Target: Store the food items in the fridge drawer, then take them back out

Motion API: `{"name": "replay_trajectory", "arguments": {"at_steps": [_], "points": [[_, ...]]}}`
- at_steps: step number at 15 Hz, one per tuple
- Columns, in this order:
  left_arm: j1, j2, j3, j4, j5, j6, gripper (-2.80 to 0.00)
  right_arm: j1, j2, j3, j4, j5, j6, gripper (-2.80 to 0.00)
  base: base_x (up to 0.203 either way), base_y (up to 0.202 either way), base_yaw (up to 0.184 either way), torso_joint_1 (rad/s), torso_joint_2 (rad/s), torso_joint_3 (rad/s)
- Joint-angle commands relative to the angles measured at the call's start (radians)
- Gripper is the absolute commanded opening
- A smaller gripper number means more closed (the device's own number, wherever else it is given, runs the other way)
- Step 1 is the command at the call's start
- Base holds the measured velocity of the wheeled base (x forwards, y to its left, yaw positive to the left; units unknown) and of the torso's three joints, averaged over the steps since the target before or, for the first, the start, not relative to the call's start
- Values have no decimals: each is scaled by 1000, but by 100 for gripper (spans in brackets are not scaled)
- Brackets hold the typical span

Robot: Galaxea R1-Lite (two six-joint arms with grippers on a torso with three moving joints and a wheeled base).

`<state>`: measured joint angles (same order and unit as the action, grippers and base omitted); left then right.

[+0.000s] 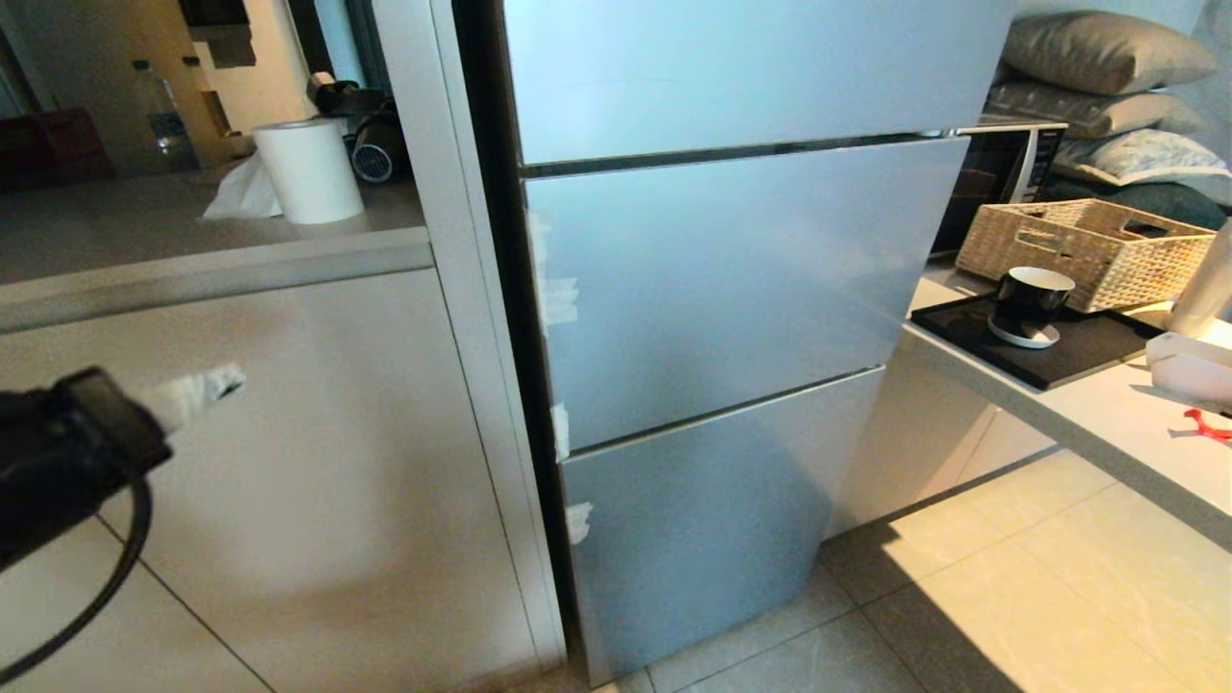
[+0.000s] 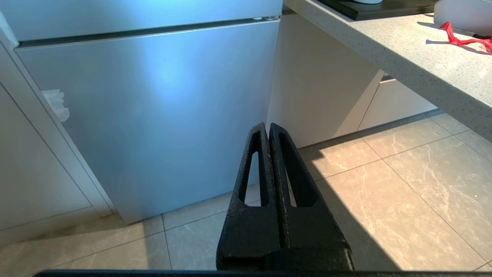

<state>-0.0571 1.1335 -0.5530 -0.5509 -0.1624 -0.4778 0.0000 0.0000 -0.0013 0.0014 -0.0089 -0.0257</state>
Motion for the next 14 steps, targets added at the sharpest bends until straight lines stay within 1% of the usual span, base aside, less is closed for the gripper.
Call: {"name": "replay_trajectory", "arguments": {"at_steps": [1, 3, 5, 6, 8, 9, 11, 13, 14], "points": [[-24, 317, -133, -197, -24, -97, -280, 0, 2, 0, 0, 0, 0, -280, 0, 0, 0, 0, 0, 0], [-63, 473, -270, -235, -32, -155, -280, 0, 2, 0, 0, 0, 0, -280, 0, 0, 0, 0, 0, 0], [-112, 602, -408, -251, -31, -187, -280, 0, 2, 0, 0, 0, 0, -280, 0, 0, 0, 0, 0, 0], [-140, 656, -466, -255, -17, -195, -280, 0, 2, 0, 0, 0, 0, -280, 0, 0, 0, 0, 0, 0], [-189, 738, -552, -259, 22, -203, -280, 0, 2, 0, 0, 0, 0, -280, 0, 0, 0, 0, 0, 0], [-206, 762, -584, -261, 32, -205, -280, 0, 2, 0, 0, 0, 0, -280, 0, 0, 0, 0, 0, 0], [-221, 812, -646, -264, 46, -206, -280, 0, 2, 0, 0, 0, 0, -280, 0, 0, 0, 0, 0, 0], [-229, 871, -727, -292, 108, -205, -280, 0, 2, 1, 0, 0, 0, -280, 0, 0, 0, 0, 0, 0], [-232, 891, -757, -307, 126, -205, -280, 0, 2, 0, 0, 0, 0, -280, 0, 0, 0, 0, 0, 0]]}}
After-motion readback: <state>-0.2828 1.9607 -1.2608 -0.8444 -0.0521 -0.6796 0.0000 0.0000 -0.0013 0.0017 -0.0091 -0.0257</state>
